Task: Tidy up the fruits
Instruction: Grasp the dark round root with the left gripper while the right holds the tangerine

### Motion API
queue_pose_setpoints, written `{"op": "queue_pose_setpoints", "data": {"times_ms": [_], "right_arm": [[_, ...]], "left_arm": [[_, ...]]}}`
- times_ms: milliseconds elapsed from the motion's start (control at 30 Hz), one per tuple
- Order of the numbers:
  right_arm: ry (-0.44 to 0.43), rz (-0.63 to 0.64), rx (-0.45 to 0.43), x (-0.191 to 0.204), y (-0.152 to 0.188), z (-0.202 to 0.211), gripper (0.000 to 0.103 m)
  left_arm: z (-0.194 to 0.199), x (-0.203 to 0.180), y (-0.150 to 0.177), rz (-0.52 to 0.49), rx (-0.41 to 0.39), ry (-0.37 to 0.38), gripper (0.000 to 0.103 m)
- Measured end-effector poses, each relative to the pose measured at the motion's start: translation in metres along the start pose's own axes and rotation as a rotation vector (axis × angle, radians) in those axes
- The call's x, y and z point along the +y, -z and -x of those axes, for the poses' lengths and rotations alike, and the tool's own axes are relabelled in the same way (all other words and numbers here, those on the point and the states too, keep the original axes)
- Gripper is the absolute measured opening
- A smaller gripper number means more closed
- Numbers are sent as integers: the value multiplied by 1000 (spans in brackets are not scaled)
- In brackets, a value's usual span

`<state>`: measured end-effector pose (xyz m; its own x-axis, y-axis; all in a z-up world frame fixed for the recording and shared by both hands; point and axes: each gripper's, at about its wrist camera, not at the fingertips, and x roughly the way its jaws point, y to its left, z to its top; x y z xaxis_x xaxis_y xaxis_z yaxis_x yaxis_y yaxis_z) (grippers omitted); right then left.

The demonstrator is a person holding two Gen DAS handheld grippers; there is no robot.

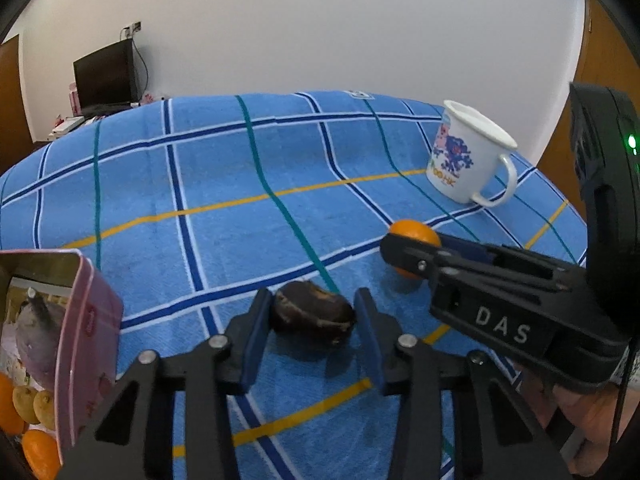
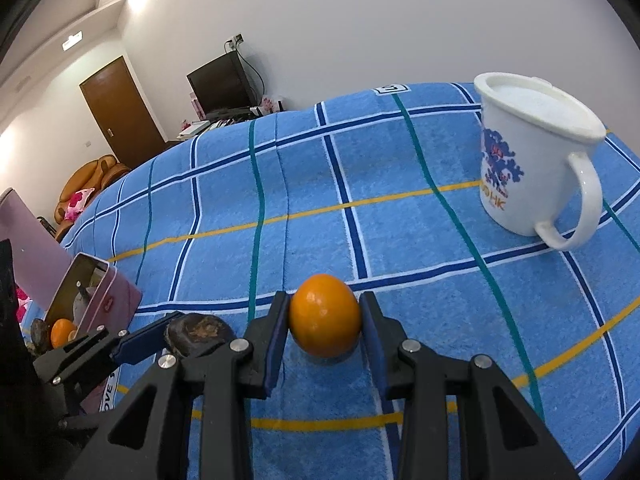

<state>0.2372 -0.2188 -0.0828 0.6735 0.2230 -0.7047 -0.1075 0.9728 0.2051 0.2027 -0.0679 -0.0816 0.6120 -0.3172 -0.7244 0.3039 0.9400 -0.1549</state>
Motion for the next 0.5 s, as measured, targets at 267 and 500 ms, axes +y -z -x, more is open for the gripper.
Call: {"op": "queue_pose_setpoints", "data": {"times_ms": [267,500], "right_arm": [[-18,22,-5,8,4,2,37],[-27,50,-11,17,6,2,37]], "left_arm": [[15,13,3,37,-60,-41,43],[28,23,5,79,-127,-73,43]]}}
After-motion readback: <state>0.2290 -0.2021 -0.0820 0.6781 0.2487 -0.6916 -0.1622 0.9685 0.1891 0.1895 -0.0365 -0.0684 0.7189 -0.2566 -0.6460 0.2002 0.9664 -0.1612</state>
